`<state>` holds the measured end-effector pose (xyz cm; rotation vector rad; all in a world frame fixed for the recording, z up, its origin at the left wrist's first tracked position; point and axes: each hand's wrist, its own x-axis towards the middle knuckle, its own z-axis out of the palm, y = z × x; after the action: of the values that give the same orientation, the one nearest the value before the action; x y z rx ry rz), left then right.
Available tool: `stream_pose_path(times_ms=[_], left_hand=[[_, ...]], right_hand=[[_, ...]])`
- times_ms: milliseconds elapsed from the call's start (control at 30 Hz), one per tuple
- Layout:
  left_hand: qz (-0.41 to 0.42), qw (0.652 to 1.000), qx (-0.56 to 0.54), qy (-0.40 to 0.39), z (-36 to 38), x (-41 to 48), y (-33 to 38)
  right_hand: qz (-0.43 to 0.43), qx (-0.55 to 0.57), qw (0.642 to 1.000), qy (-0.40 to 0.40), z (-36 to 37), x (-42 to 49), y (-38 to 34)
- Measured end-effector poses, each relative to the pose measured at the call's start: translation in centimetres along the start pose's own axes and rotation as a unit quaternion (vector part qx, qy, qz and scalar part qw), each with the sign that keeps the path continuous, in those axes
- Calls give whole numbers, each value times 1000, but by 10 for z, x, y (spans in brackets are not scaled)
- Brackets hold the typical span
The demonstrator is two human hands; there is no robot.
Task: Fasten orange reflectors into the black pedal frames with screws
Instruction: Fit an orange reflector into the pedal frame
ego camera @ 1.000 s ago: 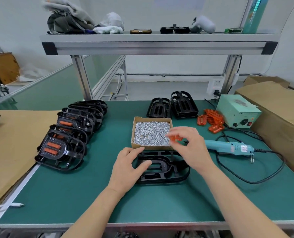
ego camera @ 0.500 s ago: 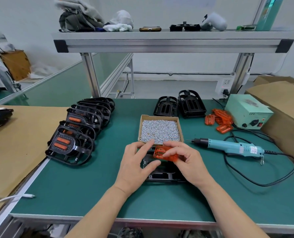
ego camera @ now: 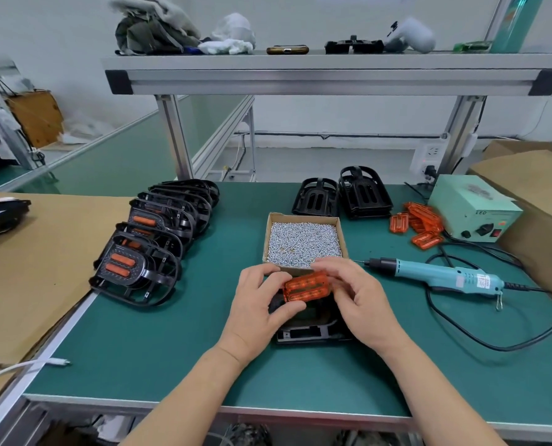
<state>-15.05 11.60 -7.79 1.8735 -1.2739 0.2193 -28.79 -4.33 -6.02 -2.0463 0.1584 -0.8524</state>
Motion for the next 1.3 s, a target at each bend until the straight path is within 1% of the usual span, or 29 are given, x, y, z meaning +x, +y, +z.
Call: stream_pose_path(times_ms=[67,200,300,400,567,967,1033,1133,1200,1300], left_hand=[[5,1000,6,11,0,0,0],[7,1000,19,23,0,0,-3],[17,999,28,29,1,0,-3],[34,998,38,34,2,0,-3],[52,997,43,46,5,0,-2],[53,996,47,54,3,-1,0],[59,995,41,73,3,-1,1],[64,989,39,125,2,1,2],[82,985,45,146,1,7,5],[128,981,64,131,6,17,19]], right_hand=[[-15,-27,999,28,-3,-1,-2],[-13,-103,994,46,-4,-11,-4],[-8,-128,990,65,0,-18,-5],[-34,-161,984,74,3,-20,-4],[-53,-177,978,94,4,-22,-4],[-28,-205,974,95,6,-22,-3],[-37,-207,972,101,6,-21,-1],[-48,-208,970,117,6,-19,0],[-47,-205,970,119,6,-17,-2],[-39,-199,973,106,5,-19,-4]])
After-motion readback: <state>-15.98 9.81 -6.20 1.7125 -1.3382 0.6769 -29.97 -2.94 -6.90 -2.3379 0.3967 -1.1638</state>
